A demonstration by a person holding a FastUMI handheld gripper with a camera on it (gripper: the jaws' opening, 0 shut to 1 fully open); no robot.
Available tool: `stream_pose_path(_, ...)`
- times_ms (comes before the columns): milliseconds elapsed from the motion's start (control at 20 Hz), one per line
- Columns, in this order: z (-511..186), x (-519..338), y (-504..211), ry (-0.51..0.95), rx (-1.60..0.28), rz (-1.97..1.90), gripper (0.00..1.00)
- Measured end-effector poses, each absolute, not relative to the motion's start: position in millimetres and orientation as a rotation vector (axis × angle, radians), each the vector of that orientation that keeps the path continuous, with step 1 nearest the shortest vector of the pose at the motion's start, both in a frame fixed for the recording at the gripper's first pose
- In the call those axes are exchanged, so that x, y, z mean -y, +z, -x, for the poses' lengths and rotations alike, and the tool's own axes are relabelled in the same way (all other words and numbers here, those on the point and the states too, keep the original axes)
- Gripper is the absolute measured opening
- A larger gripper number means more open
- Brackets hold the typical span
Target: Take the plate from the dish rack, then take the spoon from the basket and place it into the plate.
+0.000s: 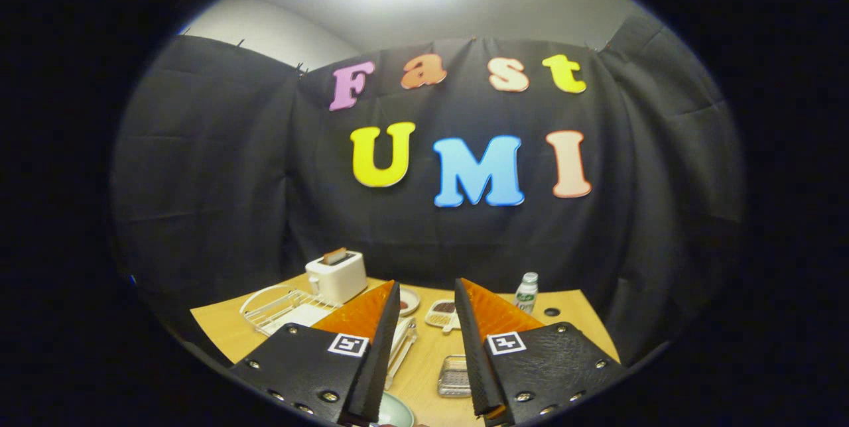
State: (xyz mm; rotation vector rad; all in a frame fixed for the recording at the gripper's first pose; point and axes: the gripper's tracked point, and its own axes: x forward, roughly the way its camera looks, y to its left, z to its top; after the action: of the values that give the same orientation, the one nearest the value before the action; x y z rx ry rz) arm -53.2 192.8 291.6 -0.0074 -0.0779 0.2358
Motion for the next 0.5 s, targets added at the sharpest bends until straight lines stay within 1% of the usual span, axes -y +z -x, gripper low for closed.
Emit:
stream_pose_path(50, 52, -183, 305, 0.213, 0.111, -0.008, 0.54)
stream_pose_path(150, 55, -160, 313, 0.147, 0.152, -0.02, 0.95)
stream_pose_path(250, 57, -146, 306, 0.112, 0.145, -0.006, 0.95)
stream_pose_path(500, 59, -129, 286, 0.096, 0.105, 0.024, 0.96)
